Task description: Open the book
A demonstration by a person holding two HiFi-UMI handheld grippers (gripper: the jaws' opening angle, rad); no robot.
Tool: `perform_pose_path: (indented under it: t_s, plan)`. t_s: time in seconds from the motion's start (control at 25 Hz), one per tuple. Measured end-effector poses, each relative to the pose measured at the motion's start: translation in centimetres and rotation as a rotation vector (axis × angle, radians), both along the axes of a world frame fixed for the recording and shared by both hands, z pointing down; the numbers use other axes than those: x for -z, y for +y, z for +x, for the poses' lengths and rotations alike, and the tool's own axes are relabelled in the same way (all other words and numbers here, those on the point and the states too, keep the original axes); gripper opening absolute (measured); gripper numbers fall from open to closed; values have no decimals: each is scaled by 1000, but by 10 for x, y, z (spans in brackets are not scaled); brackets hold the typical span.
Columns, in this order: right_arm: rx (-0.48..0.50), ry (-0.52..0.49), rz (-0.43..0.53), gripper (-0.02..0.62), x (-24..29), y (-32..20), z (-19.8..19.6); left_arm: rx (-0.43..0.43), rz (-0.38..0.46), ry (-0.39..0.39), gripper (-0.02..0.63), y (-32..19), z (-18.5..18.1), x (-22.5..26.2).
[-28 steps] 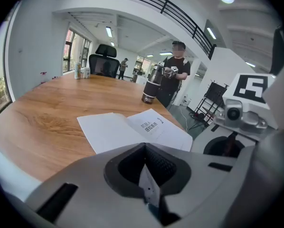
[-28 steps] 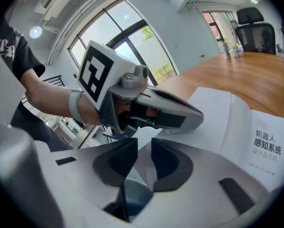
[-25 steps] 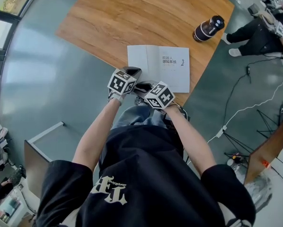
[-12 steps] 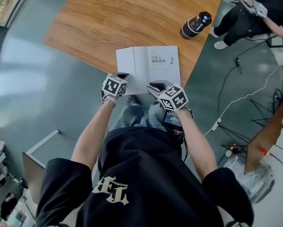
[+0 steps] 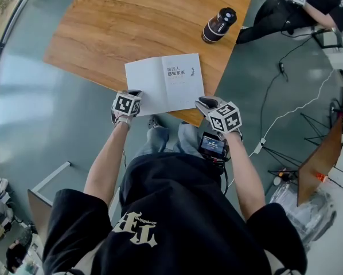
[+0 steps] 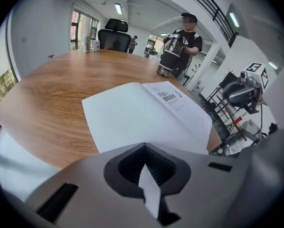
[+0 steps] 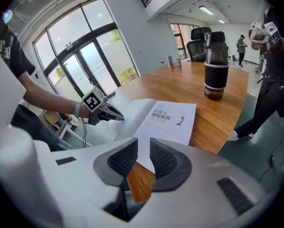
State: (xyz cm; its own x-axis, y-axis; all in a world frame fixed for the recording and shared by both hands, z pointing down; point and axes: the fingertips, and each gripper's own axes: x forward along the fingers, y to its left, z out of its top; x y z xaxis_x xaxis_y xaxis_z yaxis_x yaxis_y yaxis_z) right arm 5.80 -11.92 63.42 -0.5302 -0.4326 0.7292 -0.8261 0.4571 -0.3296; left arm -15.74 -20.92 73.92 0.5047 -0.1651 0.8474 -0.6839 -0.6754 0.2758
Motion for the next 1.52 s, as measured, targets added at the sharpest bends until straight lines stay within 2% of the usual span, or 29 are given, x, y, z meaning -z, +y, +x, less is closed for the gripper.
perform_pose_path:
  t_s: [0.24,0.36,0.48,0.72,0.92,1.24,1.36,1.52]
  plan:
    - [42,15,-5,63,-5,5,38,89,73,34,6,3,14,42]
    - [72,12,-3,63,-7,4,53,118,124,80,6,7,39,67]
    - [88,0,3,63,-6,1,69,108,143,112,6,17,77,80]
    - [115,-20,8,63,-5,0,101,32,118,134,6,41,164,75]
    - [120,-33,3,63,-7,7,130,-17,89,125,6,58,217,63]
    - [109,-39,30,61,-10,7,174,-28,56,89,6,74,255,46]
    - [90,-28,57,-12,-8,4,189,-43,43,73,6,80,266,36]
    - [91,-29,64,-11,-10,5,203,-51,32,31,6,84,276,23]
